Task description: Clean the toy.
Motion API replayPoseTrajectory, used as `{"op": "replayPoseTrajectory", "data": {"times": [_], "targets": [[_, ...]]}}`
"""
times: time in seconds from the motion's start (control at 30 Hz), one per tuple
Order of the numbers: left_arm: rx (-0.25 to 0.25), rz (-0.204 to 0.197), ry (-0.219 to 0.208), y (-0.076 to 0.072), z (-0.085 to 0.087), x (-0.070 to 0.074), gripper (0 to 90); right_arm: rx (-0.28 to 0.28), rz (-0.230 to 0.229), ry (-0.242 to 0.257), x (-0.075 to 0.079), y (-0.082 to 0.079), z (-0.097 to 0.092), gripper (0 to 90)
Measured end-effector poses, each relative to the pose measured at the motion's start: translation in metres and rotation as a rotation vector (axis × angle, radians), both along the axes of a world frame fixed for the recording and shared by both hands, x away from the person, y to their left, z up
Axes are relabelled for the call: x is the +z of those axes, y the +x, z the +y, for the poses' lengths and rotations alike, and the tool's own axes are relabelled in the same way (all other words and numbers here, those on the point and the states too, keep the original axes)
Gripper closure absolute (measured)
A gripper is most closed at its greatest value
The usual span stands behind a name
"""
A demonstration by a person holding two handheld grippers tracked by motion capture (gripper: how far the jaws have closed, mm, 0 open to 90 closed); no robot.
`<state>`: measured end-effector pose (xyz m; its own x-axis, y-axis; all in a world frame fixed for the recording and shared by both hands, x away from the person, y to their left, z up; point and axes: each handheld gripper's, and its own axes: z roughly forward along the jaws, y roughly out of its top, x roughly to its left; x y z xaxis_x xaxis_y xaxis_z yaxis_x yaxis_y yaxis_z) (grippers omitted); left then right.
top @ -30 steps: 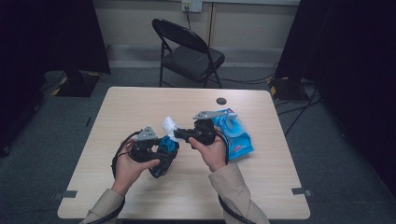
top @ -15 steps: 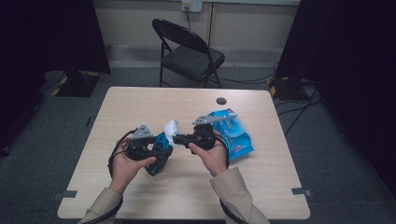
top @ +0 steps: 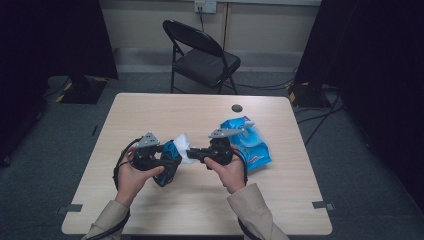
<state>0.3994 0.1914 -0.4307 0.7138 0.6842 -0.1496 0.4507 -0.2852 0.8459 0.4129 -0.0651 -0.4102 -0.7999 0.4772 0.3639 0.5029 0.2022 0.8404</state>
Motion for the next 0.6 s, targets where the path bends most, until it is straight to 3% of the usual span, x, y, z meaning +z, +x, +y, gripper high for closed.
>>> {"op": "replayPoseTrajectory", "data": {"times": [0.17, 0.27, 0.6], "targets": [[-0.025, -0.009, -0.001, -0.003, -0.006, 0.003, 24.5, -0.083, -0.011, 0.07, 0.01, 0.009, -0.017, 85.6], [-0.045, -0.013, 0.002, -0.005, -0.012, 0.004, 24.5, -0.113, -0.019, 0.08, 0.019, 0.016, -0.021, 85.5], [-0.104, -0.014, 0.006, -0.011, -0.028, 0.005, 24.5, -0.133, -0.016, 0.046, 0.026, 0.034, 0.004, 85.4]]}}
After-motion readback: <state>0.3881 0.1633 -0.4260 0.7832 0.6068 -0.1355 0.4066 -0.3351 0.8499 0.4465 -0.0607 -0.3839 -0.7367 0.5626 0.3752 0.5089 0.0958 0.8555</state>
